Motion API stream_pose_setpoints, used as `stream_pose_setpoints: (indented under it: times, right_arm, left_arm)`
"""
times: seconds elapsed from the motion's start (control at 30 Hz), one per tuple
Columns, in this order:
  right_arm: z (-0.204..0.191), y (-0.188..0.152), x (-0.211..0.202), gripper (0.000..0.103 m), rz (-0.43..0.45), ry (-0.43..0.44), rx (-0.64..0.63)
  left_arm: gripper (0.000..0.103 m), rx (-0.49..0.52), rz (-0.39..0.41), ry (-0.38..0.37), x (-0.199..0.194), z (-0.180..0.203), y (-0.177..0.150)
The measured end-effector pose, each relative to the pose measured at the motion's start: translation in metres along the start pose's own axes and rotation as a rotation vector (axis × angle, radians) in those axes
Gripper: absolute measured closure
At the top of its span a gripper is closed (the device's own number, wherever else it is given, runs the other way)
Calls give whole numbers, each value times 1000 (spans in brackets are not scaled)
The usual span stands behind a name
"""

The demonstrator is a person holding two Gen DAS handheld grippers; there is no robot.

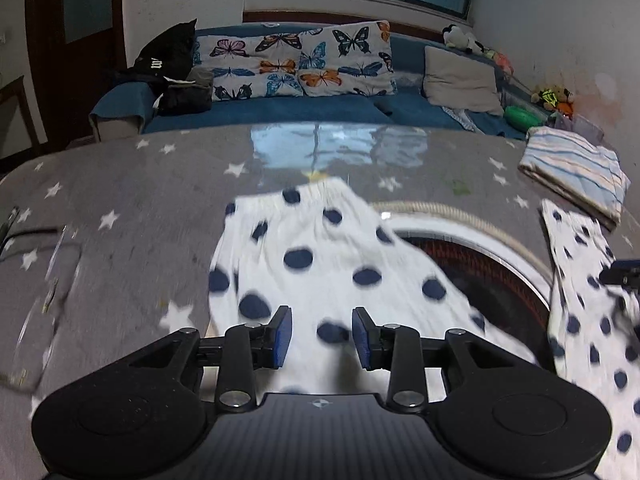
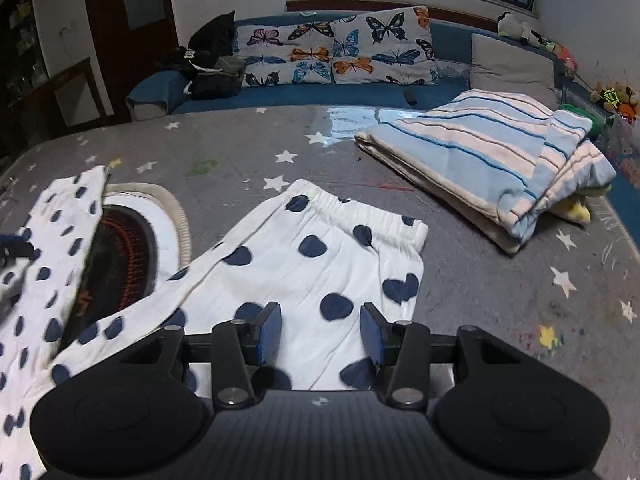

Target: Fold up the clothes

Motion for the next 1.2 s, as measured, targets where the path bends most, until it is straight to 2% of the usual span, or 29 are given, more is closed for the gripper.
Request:
stream_pose_setpoints:
  times: [0.2,0.33,0.73,0.83,1.0,1.2]
  right_arm:
    - [5,15,10,57,1,-10,-7]
    - [9,24,16,54,5,-16,-1]
    - [23,40,25,53,27,-51,12]
    - [24,41,23,53,22,-44,8]
    - [14,34,3,51,24,-34,-38]
    - [-14,5,-30,46,20,1,-115]
  left_arm:
    - [67,-20,2,-19,19,4,28]
    - [66,-39,0,10,33,0,38]
    - [65,-74,62,117,40,-26,56]
    - [63,-101,58,104,38,-31,57]
    - [57,-84,58,78,17,-23,43]
    - [55,-22,36,25,-16,-1,-3]
Point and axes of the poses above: each gripper's, at about its wrist camera, not at the fingertips, and x roughly the way its jaws point, z to its right, y to its top, the point moved 6 cm from there along x, roughly the way its jaws point, and after that the axes turned 14 degrees about -z, right-handed, at the moved point
